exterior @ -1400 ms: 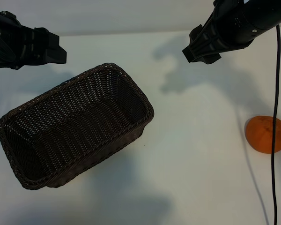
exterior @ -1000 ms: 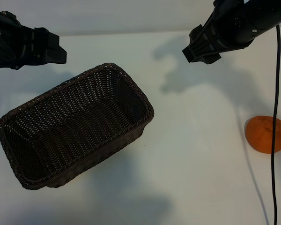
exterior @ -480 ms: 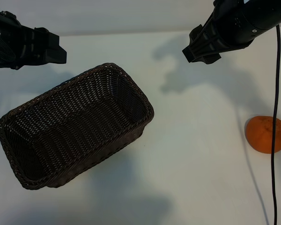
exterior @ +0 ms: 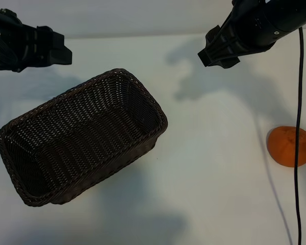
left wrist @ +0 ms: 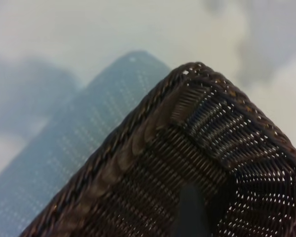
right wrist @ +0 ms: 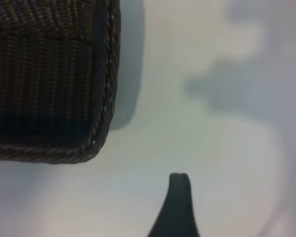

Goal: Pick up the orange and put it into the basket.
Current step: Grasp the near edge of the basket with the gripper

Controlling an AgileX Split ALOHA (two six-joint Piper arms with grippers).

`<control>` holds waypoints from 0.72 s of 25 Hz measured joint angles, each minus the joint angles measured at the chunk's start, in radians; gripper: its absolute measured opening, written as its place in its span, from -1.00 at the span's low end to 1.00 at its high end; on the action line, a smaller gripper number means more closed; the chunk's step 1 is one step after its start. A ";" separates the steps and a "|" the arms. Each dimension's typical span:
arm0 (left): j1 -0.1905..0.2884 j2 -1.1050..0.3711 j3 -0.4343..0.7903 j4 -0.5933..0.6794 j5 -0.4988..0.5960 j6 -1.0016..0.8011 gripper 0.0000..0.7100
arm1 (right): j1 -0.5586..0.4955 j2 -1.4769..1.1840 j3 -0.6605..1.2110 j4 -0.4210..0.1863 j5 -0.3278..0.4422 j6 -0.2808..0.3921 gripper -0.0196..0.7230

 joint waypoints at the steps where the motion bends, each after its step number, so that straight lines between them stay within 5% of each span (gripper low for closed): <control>1: 0.000 0.000 0.000 0.000 0.001 0.000 0.66 | 0.000 0.000 0.000 0.000 -0.002 0.000 0.66; 10: 0.000 -0.062 0.023 0.178 0.150 -0.216 0.66 | 0.000 0.000 0.000 0.009 -0.007 0.000 0.66; 18: 0.000 -0.358 0.197 0.395 0.217 -0.539 0.66 | 0.000 0.000 0.000 0.018 -0.012 -0.001 0.66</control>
